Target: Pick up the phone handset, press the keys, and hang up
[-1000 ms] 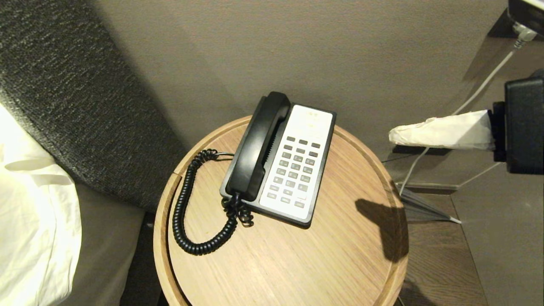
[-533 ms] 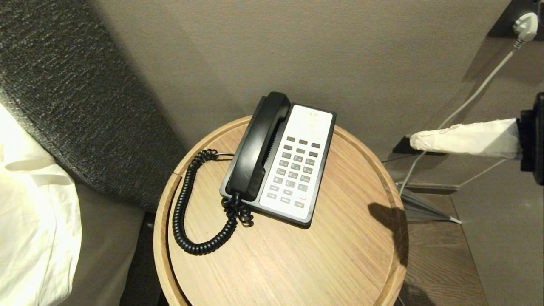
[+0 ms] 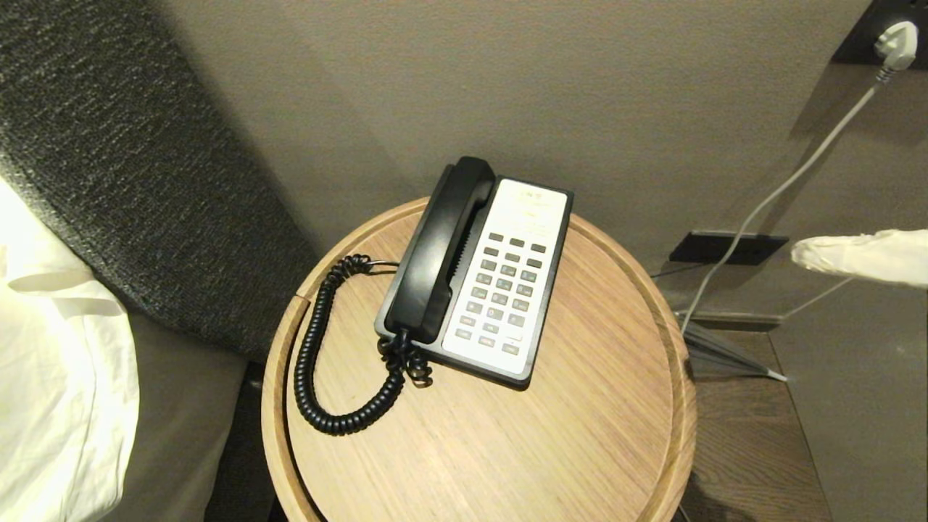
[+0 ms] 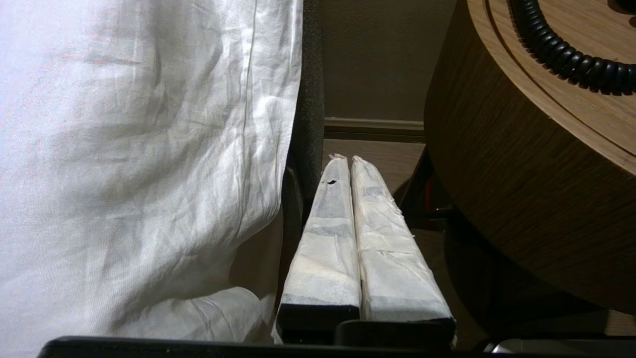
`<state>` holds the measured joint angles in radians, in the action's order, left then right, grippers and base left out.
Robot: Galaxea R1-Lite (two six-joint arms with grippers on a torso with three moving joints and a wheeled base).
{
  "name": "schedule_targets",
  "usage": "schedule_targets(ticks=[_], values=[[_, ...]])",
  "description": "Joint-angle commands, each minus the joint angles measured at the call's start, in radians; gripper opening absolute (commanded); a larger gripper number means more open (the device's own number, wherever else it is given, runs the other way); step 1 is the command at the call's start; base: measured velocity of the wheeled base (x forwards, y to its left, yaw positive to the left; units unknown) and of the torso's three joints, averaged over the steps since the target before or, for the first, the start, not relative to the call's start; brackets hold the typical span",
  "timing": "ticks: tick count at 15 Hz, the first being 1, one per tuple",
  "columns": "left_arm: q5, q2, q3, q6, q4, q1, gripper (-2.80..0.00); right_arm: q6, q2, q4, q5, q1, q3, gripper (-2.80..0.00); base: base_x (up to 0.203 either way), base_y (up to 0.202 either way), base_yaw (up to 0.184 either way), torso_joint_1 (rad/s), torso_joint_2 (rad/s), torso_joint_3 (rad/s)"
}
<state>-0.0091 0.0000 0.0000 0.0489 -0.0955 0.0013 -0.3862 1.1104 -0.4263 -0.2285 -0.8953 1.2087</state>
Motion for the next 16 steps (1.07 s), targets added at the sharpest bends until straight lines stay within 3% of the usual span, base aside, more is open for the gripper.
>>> schedule_targets(ticks=[1, 3, 5, 7, 9, 10, 13, 16], values=[[0.000, 0.000, 0.040, 0.000, -0.001, 0.000, -2.80, -0.002, -0.114, -0.025, -0.026, 0.012, -0.033, -2.80, 0.000, 0.000, 0.000, 0.000, 0.00, 0.000], [0.000, 0.001, 0.040, 0.000, -0.001, 0.000, -2.80, -0.001, -0.162, -0.052, -0.014, 0.136, -0.073, -2.80, 0.000, 0.000, 0.000, 0.000, 0.00, 0.000], [0.000, 0.000, 0.040, 0.000, -0.001, 0.000, -2.80, 0.023, -0.229, -0.054, 0.050, 0.407, -0.164, -2.80, 0.000, 0.000, 0.000, 0.000, 0.00, 0.000], [0.000, 0.001, 0.040, 0.000, -0.001, -0.001, -2.80, 0.079, -0.411, -0.017, 0.144, 0.646, -0.363, -2.80, 0.000, 0.000, 0.000, 0.000, 0.00, 0.000], [0.000, 0.001, 0.040, 0.000, -0.001, 0.000, -2.80, 0.147, -0.636, 0.055, 0.231, 0.793, -0.573, -2.80, 0.000, 0.000, 0.000, 0.000, 0.00, 0.000], [0.000, 0.001, 0.040, 0.000, -0.001, 0.000, -2.80, 0.176, -0.739, 0.086, 0.267, 0.851, -0.661, -2.80, 0.000, 0.000, 0.000, 0.000, 0.00, 0.000], [0.000, 0.000, 0.040, 0.000, -0.001, 0.000, -2.80, 0.247, -0.966, 0.171, 0.324, 0.897, -0.902, -2.80, 0.000, 0.000, 0.000, 0.000, 0.00, 0.000], [0.000, 0.000, 0.040, 0.000, -0.001, 0.000, -2.80, 0.296, -1.063, 0.353, 0.300, 0.906, -1.140, -2.80, 0.000, 0.000, 0.000, 0.000, 0.00, 0.000]])
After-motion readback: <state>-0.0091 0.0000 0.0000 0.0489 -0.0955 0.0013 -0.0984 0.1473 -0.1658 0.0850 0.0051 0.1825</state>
